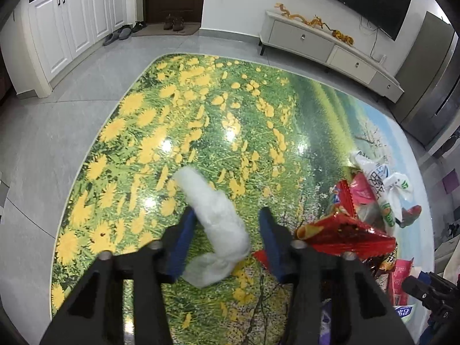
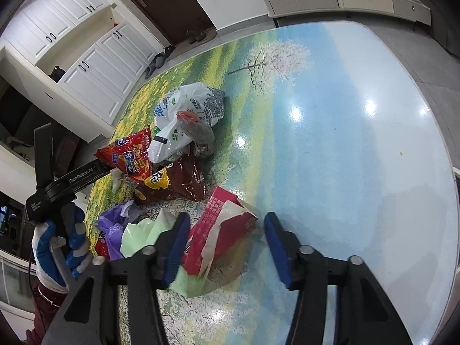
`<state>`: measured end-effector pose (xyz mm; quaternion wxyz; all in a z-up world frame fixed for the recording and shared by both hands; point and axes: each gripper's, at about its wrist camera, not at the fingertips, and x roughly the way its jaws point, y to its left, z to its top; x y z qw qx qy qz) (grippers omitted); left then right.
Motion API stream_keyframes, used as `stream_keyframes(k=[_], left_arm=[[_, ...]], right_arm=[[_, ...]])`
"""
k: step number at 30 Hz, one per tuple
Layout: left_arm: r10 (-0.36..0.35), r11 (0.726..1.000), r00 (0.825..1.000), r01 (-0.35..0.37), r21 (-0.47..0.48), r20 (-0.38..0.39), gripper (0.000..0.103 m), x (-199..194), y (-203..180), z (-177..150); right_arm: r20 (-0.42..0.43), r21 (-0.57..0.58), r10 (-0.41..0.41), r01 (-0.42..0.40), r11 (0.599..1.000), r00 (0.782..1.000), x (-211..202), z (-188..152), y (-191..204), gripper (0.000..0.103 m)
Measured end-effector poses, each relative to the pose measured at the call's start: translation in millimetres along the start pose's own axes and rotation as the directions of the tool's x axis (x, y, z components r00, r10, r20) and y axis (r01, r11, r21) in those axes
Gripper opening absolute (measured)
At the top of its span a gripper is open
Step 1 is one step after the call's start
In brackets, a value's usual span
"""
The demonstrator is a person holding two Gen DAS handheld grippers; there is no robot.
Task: Collect trash
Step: 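Grasp the white tissue with the left tool while the right tool grasps the pink carton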
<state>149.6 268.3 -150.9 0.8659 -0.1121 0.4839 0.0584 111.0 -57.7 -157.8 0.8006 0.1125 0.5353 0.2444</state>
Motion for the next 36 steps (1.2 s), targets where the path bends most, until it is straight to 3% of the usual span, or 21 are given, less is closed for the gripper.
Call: stream_keyframes(k=[1,3,8,17,24,30,36], left_arm=[[0.007,1.000,1.000,-0.007,0.004,0.006,0.031,0,-1,0],[-0.011,1.000,1.000,0.011,-0.003,0.004,0.023,-1,0,-1],[-0.034,0.999,0.999,0.035,-0.017,0.027,0.020,-8,3,-6],[-0.068,0.998,0.992,0.068,0.002,0.110,0.020,-58,-9,-15],[-0.153,0.987,0.971,0.142,0.071,0.185,0.020,-107,-41,-21],[-0.248,0.960,0.950,0.215,0.178,0.187,0.020,-133,-95,-25],[-0.353,0.908,0.928,0.311,0.281,0.115,0.020,-131,-171,-32]], right_arm=[[0.000,0.005,0.009,-0.009,1.000,1.000,1,1,-1,0.040],[-0.007,0.033,0.043,-0.043,0.999,0.999,3,1,-7,0.027],[0.019,0.035,0.079,-0.080,0.996,0.997,-6,-3,-13,0.012],[0.112,-0.011,0.119,-0.118,0.993,0.987,-38,-5,-12,0.009],[0.199,-0.023,0.146,-0.144,0.989,0.969,-70,-6,-18,0.009],[0.292,-0.008,0.140,-0.144,0.990,0.946,-104,-6,-37,0.009],[0.398,0.069,0.080,-0.117,0.991,0.914,-146,-12,-84,0.009]])
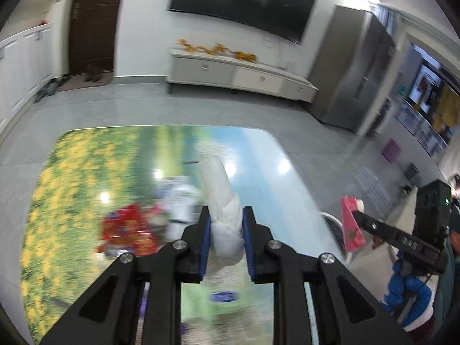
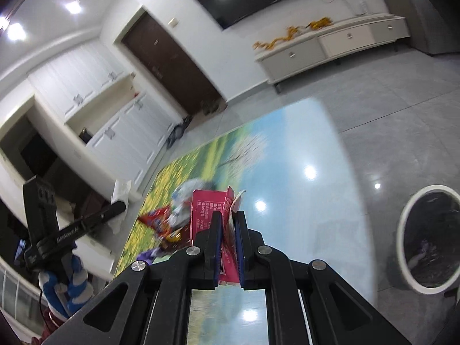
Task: Collect trash
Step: 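Grasp the white tissue with the left tool while the right tool grasps the pink carton, then carry the tissue and carton over the bin and open both tools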
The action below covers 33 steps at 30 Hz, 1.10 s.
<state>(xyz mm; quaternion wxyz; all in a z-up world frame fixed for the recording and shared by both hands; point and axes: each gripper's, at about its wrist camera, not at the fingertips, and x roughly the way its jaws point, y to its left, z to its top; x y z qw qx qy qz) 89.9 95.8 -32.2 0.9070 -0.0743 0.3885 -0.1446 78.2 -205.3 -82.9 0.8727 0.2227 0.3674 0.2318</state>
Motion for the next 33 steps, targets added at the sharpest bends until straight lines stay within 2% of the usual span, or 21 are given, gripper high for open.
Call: stream_keyframes(k=[7,12,17,21,25,28,31,32,33], left_arm=[[-0.115,0.984,0.987,0.128,0.125,-0.108,0.020,56,-99,2],[-0.167,0.958,0.966,0.206,0.198,-0.198,0.020,100,-168,0],[-0.216,0.934,0.935,0.282,0.220,-0.282,0.020,145,-228,-1],[-0.239,0.922,0.912,0.321,0.216,-0.333,0.020,179,-265,0],[-0.251,0.915,0.898,0.342,0.216,-0.360,0.021,204,-296,0],[-0.258,0.909,0.888,0.357,0.217,-0.379,0.021,219,-313,-1],[-0.268,0.908,0.879,0.367,0.202,-0.395,0.032,231,-321,-1],[-0.277,0.909,0.874,0.373,0.186,-0.399,0.039,235,-321,-1],[-0.282,0.910,0.872,0.375,0.176,-0.399,0.050,236,-323,-1]], right_arm=[[0.111,0.116,-0.127,0.115,0.987,0.986,-53,6,-71,0.009],[0.149,0.194,-0.264,0.234,0.953,0.953,-83,4,-124,0.009],[0.129,0.219,-0.414,0.381,0.898,0.901,-95,3,-168,0.009],[0.094,0.223,-0.490,0.461,0.859,0.867,-91,3,-193,0.009],[0.063,0.229,-0.529,0.504,0.833,0.846,-88,-1,-219,0.010],[0.039,0.236,-0.543,0.521,0.821,0.839,-82,-3,-237,0.011],[0.017,0.240,-0.556,0.537,0.809,0.831,-76,-4,-247,0.012],[0.005,0.241,-0.562,0.544,0.803,0.827,-75,-5,-251,0.014],[-0.002,0.243,-0.564,0.547,0.801,0.826,-73,-6,-254,0.021]])
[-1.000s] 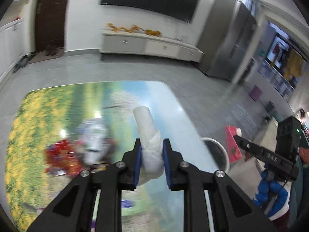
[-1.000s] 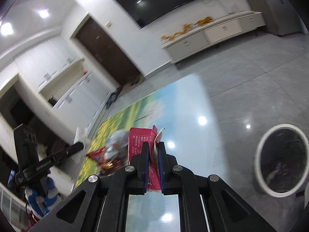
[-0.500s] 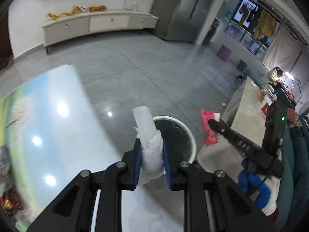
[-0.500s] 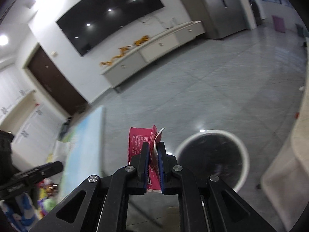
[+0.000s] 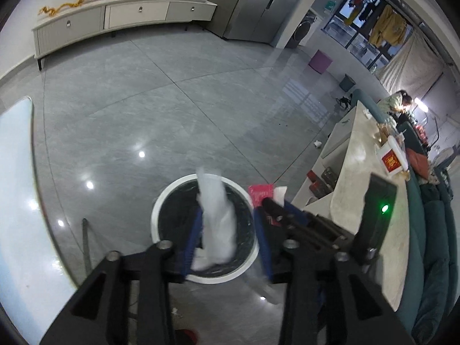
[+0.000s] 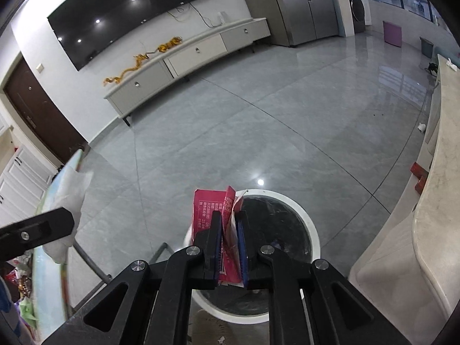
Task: Collect trash
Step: 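Carry the tissue and carton over the bin and open both tools, then move both open tools back over the trash on the table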
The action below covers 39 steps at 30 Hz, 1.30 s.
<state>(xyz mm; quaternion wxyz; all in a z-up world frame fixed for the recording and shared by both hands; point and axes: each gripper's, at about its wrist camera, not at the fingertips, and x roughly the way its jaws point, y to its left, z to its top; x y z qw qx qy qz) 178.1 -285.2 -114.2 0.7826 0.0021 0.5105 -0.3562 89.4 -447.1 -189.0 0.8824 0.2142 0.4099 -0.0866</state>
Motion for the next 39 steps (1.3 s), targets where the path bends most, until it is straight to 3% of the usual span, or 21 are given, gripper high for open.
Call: stream_keyframes(k=[3,13,18,24,31,39], left_arm=[[-0.007,1.000,1.000,0.007,-0.030,0.018,0.057,-1,5,5],[0.042,0.999,0.993,-0.043,0.003,0.109,0.057,-47,3,-10],[0.074,0.997,0.974,-0.077,0.004,0.216,0.057,-88,5,-24],[0.085,0.995,0.960,-0.096,0.029,0.267,0.057,-134,7,-39],[0.142,0.987,0.931,-0.158,0.023,0.336,0.057,-190,24,-69],[0.234,0.972,0.889,-0.230,-0.058,0.394,0.057,-252,74,-113]], right_arm=[[-0.004,0.007,-0.020,0.020,1.000,1.000,1,-2,-7,0.033],[0.057,0.020,-0.004,0.003,1.000,0.998,-29,3,-1,0.034],[0.128,-0.005,0.039,-0.038,0.999,0.991,-65,11,19,0.034],[0.202,-0.084,0.113,-0.098,0.992,0.973,-107,18,61,0.038],[0.236,-0.187,0.209,-0.167,0.968,0.949,-140,18,112,0.039],[0.234,-0.288,0.282,-0.211,0.934,0.930,-159,10,163,0.040]])
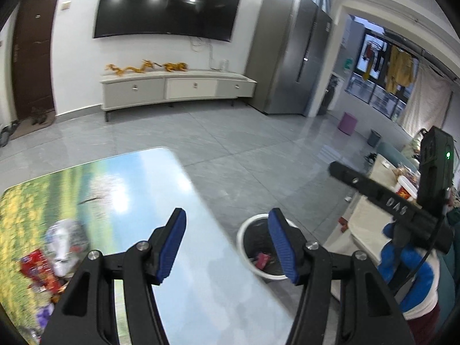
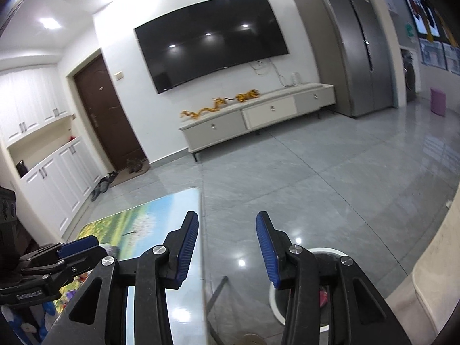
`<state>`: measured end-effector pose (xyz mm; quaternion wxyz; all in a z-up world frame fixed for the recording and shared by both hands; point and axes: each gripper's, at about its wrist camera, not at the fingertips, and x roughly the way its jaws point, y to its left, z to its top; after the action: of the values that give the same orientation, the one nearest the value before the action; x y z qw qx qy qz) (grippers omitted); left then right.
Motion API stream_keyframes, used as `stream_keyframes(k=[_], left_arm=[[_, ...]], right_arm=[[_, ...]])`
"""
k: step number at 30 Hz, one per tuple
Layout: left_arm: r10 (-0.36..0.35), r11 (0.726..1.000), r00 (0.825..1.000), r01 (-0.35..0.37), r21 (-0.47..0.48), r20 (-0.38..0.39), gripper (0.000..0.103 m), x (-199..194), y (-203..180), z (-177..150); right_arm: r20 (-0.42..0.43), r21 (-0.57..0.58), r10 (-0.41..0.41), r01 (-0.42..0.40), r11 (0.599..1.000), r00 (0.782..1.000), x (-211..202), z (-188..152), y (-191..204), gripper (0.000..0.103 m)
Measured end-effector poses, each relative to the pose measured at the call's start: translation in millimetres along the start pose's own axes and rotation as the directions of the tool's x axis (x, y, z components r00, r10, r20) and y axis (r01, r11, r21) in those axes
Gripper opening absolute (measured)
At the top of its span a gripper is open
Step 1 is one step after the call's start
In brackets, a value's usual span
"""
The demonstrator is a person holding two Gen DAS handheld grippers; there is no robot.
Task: Collect trash
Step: 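Move both open tools back over the trash on the table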
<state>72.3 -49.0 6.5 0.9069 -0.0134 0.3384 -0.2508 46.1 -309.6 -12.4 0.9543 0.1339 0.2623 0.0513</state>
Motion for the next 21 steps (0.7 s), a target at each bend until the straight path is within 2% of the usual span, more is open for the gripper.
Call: stream_keyframes(k=[8,13,16,19,21], left_arm=[[0.136,0.987,0.991,-0.134,-0.090,0.017,0.058,-53,88,-39],[0.223,0.958,0.975,-0.222,-0.182,-0.015,0.057,-81,152,-74],[0.238,0.941,0.970,-0.242,-0.238,-0.042,0.058,-89,185,-93],[0.242,0.919,0.967,-0.253,-0.301,-0.074,0.057,-91,213,-112],[0.225,0.912,0.970,-0.244,-0.329,-0.095,0.058,-88,221,-119]], right_arm=[[-0.048,-0.087,0.072,-0.076,0.993,0.996,15,-6,55,0.042],[-0.123,-0.139,0.141,-0.158,0.978,0.982,33,-21,94,0.045],[-0.193,-0.171,0.189,-0.222,0.960,0.963,47,-34,122,0.047],[-0.282,-0.185,0.254,-0.312,0.932,0.925,62,-56,148,0.051],[-0.353,-0.177,0.295,-0.373,0.911,0.888,77,-73,167,0.054]])
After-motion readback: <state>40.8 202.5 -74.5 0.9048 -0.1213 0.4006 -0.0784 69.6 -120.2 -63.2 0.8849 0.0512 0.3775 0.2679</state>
